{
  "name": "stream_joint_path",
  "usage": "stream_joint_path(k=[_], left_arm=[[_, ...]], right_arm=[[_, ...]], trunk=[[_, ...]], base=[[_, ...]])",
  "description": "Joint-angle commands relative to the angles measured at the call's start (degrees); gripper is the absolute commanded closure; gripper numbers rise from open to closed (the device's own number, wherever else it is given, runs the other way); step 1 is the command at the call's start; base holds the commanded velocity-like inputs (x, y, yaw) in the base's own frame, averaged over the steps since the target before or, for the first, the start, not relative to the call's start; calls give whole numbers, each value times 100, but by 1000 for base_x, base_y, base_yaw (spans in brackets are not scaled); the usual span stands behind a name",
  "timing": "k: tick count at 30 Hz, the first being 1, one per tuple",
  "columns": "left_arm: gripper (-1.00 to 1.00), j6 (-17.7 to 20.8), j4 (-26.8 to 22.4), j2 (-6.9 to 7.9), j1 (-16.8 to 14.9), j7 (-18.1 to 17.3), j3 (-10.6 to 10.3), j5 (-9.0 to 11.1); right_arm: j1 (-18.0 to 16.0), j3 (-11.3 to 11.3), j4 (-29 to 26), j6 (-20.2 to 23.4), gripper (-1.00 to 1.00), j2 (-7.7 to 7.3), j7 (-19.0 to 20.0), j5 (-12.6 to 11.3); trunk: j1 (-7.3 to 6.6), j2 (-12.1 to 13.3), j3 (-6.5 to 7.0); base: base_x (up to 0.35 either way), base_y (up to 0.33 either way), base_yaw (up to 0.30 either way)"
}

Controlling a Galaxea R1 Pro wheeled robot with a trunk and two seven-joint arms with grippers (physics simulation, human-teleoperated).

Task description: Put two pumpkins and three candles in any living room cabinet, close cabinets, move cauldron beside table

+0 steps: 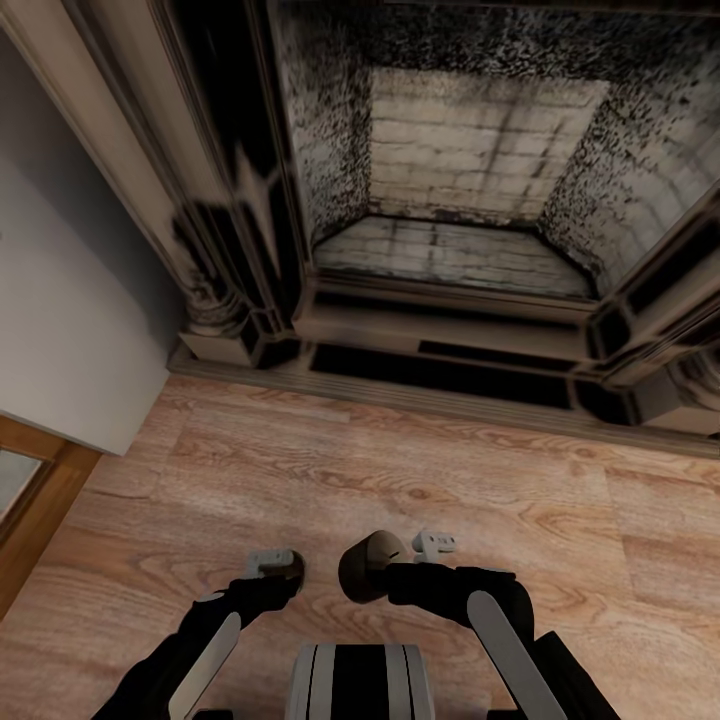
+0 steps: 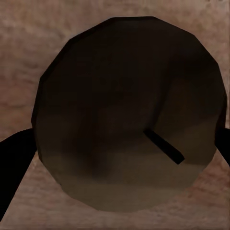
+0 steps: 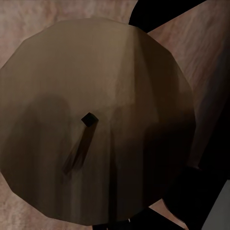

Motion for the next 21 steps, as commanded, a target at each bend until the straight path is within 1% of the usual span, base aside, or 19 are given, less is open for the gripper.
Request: stream_joint_path(k=[1,13,15,17,19,20,21], left_arm=[[100,11,-10,8,-2,61,-25,74],[100,82,-98,38,-6,43,-25,89],[100,114,-138,43,-6,43,-25,94],[100,257,-199,45,-4,43,-17,96],[100,498,-314,45,-5,48,76,94],[100,636,-381,46,-4,49,174,93],[100,848,-494,43,-2,50,364,94]], right_arm=[[-3,10,-6,7,100,-4,-60,-62],[-6,10,-6,-18,100,-4,-60,-62],[-7,10,3,-21,100,-1,-60,-62],[-8,5,14,-25,100,2,-60,-64],[-8,3,23,-27,100,9,-60,-68],[-9,2,25,-28,100,10,-60,-69],[-8,2,32,-31,100,12,-60,-70]], trunk=[[-3,0,19],[-34,16,285],[-39,19,329],[-44,21,374],[-50,24,418],[-52,25,440],[-55,27,462]], base=[[0,0,0],[0,0,0],[0,0,0],[0,0,0],[0,0,0],[0,0,0],[0,0,0]])
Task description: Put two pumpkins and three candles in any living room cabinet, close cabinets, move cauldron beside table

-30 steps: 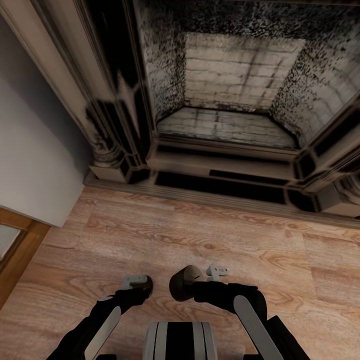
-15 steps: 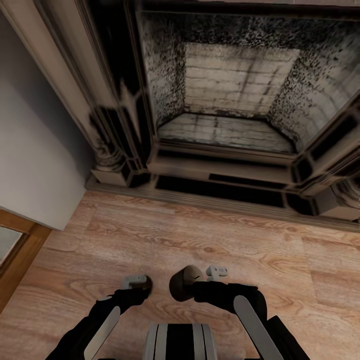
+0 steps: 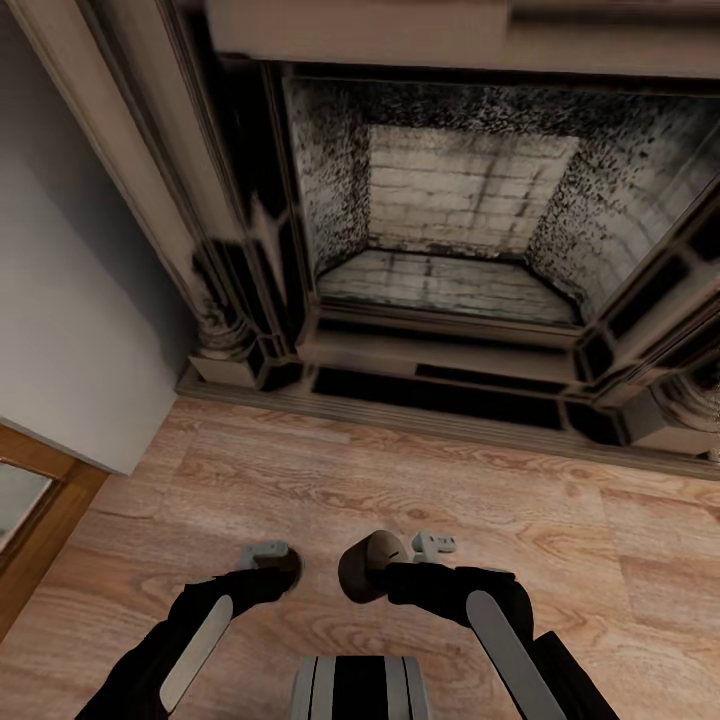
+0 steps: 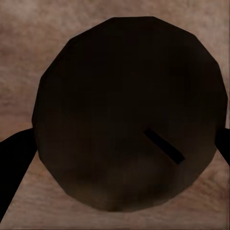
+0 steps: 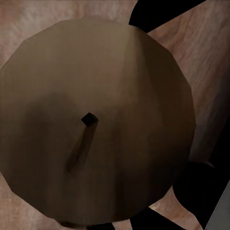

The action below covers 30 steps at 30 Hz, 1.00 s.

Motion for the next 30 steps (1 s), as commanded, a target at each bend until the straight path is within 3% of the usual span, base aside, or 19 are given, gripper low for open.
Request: stream_joint_path(k=[1,3,8,19,26,30], left_arm=[[100,151,-91,3,1,57,119,97],[100,421,-229,4,3,57,393,101],[100,707,-308,13,4,50,641,109],[100,1209,-336,9,4,37,908,128],[100,1292,-336,19,4,35,929,119],[100,1441,-336,22,4,33,1091,121]], right_arm=[[-3,8,0,5,100,-4,-60,-60],[-4,3,12,-1,100,-3,-64,-56],[-3,1,19,-15,100,1,-78,-51],[-4,-8,61,-18,100,41,-83,-61],[-1,-14,70,-19,100,29,-87,-61],[-5,-16,191,-17,100,-13,-101,-61]], trunk=[[-3,0,19],[-8,3,63],[-21,9,174],[-49,24,417],[-67,34,573],[-78,39,656]], base=[[0,0,0],[0,0,0],[-148,0,0],[-55,0,0],[0,0,0],[-146,0,0]])
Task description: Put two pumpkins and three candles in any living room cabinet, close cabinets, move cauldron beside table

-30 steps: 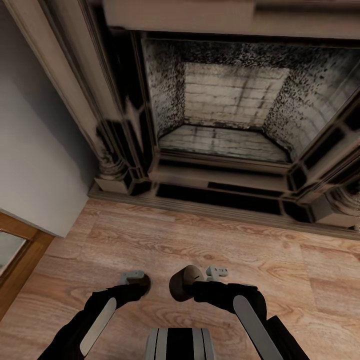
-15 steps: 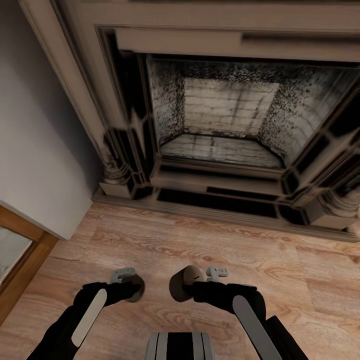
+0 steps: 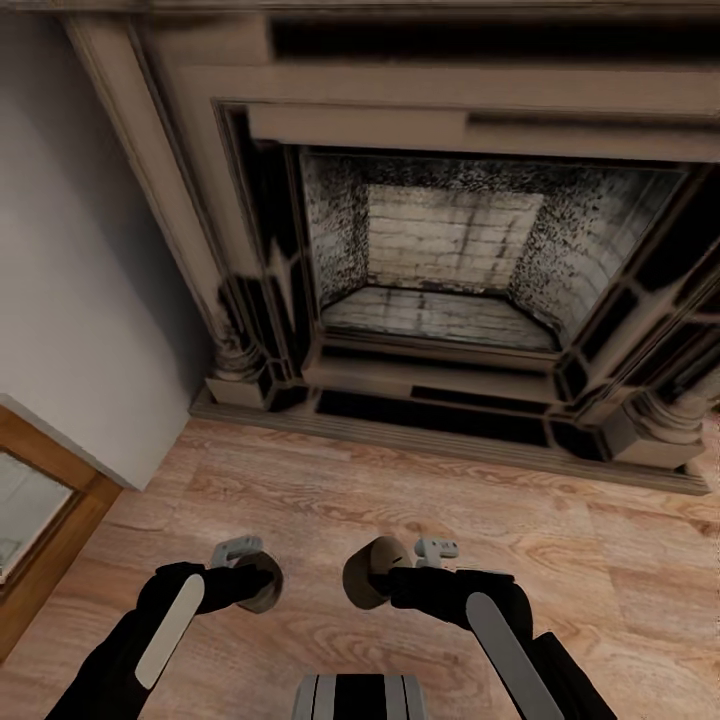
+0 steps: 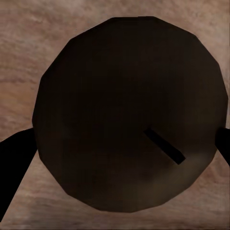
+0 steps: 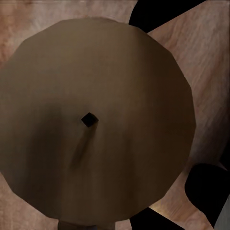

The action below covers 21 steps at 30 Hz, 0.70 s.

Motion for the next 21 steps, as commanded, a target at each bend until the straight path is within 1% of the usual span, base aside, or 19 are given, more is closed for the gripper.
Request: stream_joint_path(k=[1,4,5,8,9,11,14,18,21], left_arm=[[100,98,-7,3,-2,60,20,72],[100,184,-10,1,-2,59,40,72],[100,218,-12,1,-2,59,43,72],[100,338,-15,1,-2,59,45,66],[100,362,-15,1,-2,59,46,65],[100,392,-15,1,-2,59,46,63],[100,402,-15,-5,-2,59,39,59],[100,405,-15,-8,-2,61,24,55],[100,406,-15,-8,-2,64,21,58]], right_arm=[[1,14,32,1,100,-8,-61,-80],[20,1,70,2,100,-17,-59,-108],[25,-103,130,-8,100,-17,-45,-114],[33,-581,374,-136,100,-19,-5,-130],[35,-691,505,-219,100,-19,6,-134],[37,-822,880,-484,100,-20,13,-130],[42,-880,1220,-714,100,-21,16,-133],[60,-914,1557,-815,100,-21,19,-136],[64,-926,1780,-972,100,-21,24,-131]], trunk=[[-6,0,18],[-14,4,84],[-17,5,106],[-24,9,172],[-27,10,194],[-32,13,236],[-40,17,296],[-50,22,372],[-58,26,428]], base=[[-289,0,0],[-309,0,0],[-321,0,0],[-322,0,0],[-272,0,-24],[-137,0,-127],[-41,0,-219],[-7,0,-252],[-2,0,-259]])
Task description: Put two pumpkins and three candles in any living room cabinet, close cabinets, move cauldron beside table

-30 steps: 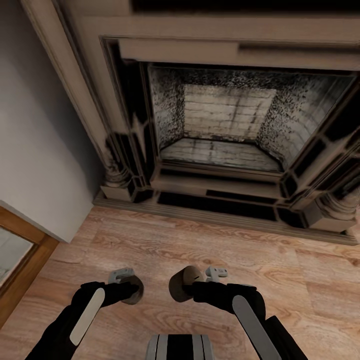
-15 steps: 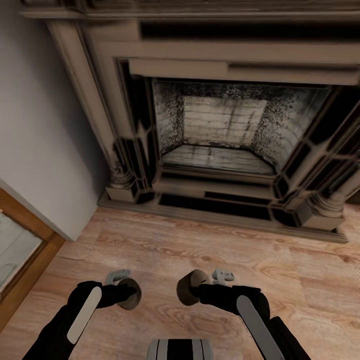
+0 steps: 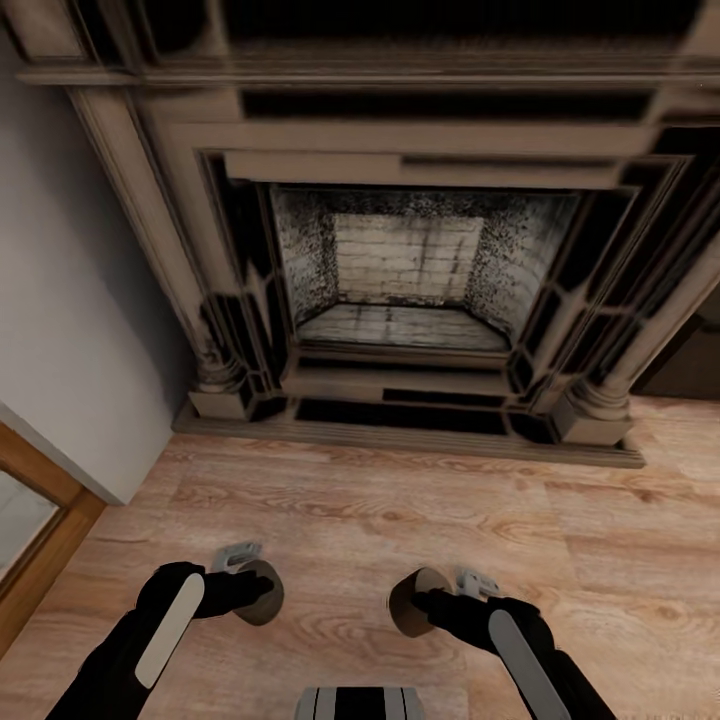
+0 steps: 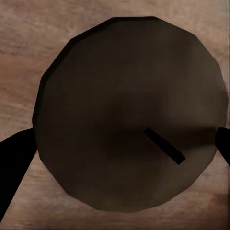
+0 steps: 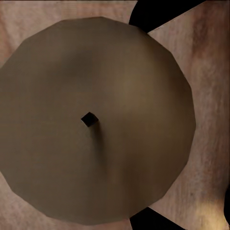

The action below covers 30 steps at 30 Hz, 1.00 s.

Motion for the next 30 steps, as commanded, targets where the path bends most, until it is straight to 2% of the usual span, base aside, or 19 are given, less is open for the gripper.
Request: stream_joint_path(k=[1,8,18,30], left_arm=[[100,12,-8,6,-1,63,-16,67],[100,20,-8,10,-1,62,-16,60],[100,21,-8,13,-1,64,-6,46],[100,21,-8,8,-1,64,3,35]], right_arm=[[-5,15,32,-42,100,-5,-57,-84],[-4,21,107,-116,100,-5,-56,-91],[-4,21,317,-128,100,2,-56,-67],[-4,15,354,-227,100,11,-56,-73]], trunk=[[-4,0,14],[-22,9,135],[-241,410,259],[-505,891,398]], base=[[-1,0,-261],[0,0,-257],[-3,0,-244],[-162,0,-221]])
